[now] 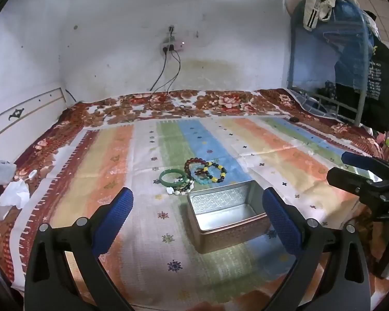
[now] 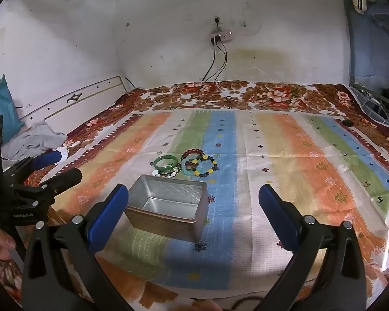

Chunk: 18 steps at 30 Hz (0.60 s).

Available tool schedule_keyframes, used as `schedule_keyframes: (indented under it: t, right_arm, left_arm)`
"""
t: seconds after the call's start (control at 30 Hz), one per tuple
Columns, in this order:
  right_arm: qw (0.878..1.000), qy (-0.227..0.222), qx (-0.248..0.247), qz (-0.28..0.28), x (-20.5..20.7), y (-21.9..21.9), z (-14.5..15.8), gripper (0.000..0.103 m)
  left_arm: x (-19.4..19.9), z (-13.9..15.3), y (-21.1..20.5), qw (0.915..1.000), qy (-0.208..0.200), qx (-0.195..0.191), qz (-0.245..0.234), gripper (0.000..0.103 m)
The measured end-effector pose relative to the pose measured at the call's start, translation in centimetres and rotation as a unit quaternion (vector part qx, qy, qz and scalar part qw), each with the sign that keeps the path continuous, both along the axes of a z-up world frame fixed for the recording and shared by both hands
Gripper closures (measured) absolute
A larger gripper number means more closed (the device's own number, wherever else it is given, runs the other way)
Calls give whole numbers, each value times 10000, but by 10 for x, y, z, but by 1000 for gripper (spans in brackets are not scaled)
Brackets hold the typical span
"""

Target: Organize jewelry

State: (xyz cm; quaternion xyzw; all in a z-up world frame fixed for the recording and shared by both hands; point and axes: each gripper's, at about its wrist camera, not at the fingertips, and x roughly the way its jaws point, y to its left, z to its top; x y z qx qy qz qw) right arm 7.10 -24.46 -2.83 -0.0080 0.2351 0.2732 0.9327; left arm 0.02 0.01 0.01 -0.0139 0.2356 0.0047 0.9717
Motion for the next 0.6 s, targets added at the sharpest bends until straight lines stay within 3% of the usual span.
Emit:
schedule_keyframes:
  t: [0.6]
  right_arm:
    - [9998,78,-175,-15,2,7,-3,4]
  left_arm:
    - [1,-8,-3,9999,46,109,51,5]
